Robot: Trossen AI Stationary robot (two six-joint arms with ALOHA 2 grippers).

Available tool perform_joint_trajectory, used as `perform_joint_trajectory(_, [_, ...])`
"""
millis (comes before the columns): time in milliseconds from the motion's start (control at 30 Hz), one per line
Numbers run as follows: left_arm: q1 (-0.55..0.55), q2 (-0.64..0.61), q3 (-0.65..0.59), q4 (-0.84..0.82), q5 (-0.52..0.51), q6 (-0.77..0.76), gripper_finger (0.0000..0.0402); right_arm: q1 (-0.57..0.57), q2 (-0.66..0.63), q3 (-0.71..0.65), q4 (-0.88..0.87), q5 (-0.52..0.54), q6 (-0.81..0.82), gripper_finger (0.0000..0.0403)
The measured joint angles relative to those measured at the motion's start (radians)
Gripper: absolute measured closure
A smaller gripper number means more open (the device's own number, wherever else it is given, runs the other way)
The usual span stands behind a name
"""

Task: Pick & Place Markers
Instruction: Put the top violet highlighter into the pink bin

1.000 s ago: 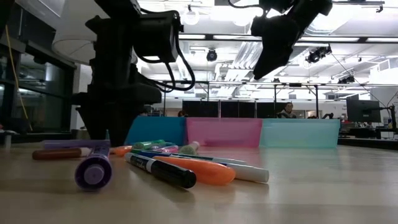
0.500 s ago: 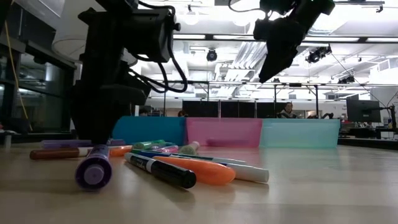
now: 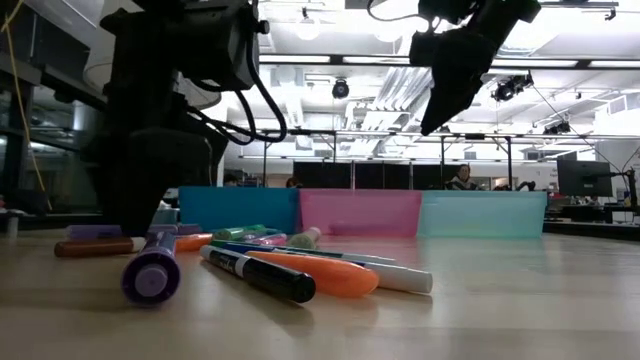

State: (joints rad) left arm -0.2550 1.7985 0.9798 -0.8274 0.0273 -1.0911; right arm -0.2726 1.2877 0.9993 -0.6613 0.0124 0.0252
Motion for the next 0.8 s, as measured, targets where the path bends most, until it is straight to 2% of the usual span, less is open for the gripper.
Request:
perform_joint_trajectory(400, [-0.002, 0.000, 0.000, 0.018, -0.020, 0.026, 0.0342, 0.080, 0.000, 0.000, 0.000, 0.034, 0.000, 0.0181])
perform_joint_trajectory(600, [-0.003, -0.008, 0.010, 0.010, -0.069, 0.059, 0.0344, 0.121, 0.000, 0.000, 0.016, 0.049, 0.001, 0.0181])
perform_joint_trajectory(800, [-0.005, -0.051, 0.058, -0.014, -0.189, 0.100, 0.0344, 0.166, 0.000, 0.000, 0.095, 0.049, 0.000, 0.0181])
